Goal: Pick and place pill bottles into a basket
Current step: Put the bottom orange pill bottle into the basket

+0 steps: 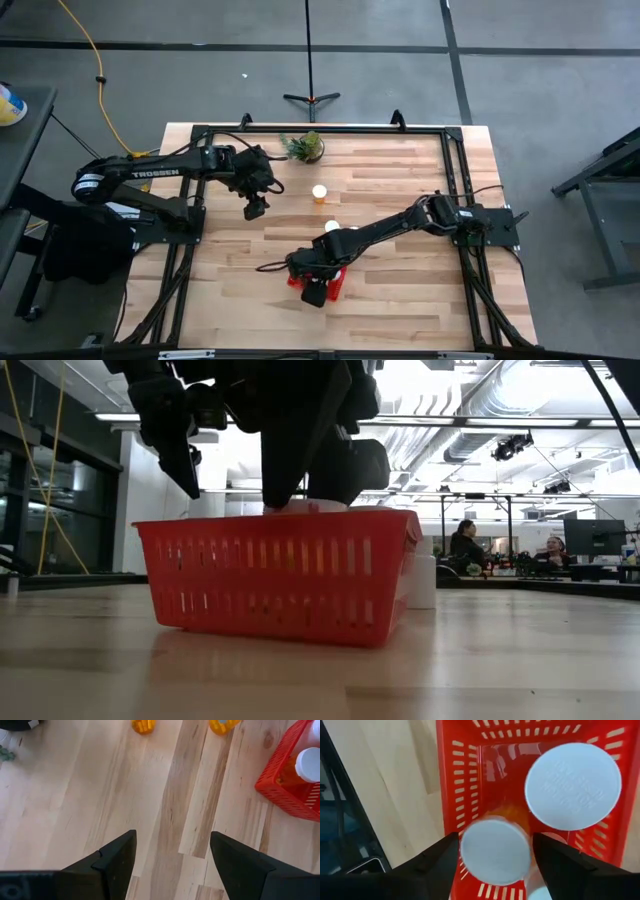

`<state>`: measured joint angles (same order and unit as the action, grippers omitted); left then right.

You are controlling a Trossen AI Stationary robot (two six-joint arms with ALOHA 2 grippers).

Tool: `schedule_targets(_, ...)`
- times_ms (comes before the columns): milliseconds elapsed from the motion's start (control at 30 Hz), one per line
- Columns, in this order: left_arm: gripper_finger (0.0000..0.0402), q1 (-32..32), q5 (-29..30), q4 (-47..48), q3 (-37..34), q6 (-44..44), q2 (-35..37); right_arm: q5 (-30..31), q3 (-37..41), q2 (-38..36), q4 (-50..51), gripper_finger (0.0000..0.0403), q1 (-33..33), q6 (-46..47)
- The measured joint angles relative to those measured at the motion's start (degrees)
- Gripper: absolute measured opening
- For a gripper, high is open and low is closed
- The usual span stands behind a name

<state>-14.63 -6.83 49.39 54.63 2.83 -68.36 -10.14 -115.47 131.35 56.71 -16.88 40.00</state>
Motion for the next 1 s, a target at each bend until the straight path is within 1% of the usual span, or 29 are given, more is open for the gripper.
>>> schedule_targets(267, 0.0287, 0.00, -0.05, -0.26, 0.00, -0.02, 0.00, 0.00, -0.04, -0.09, 0.46, 0.0263, 0.61, -0.70)
schedule_targets(667, 0.0287, 0.00, -0.39, -1.81, 0.00, 0.00, 0.00, -1.00, -0.11, -1.79, 0.45, 0.0264, 2.75, -3.33)
schedule_targets(867, 0.0287, 0.00, -0.42, -1.80, 0.00, -0.02, 0.00, -1.62, -4.15, -1.79, 2.15, 0.0264, 3.95, -6.50)
schedule_targets(1000, 0.0287, 0.00, -0.48, -1.77, 0.00, -0.52, -0.02, 1.17, -9.49, -1.79, 5.18, 0.0264, 4.67, -8.66)
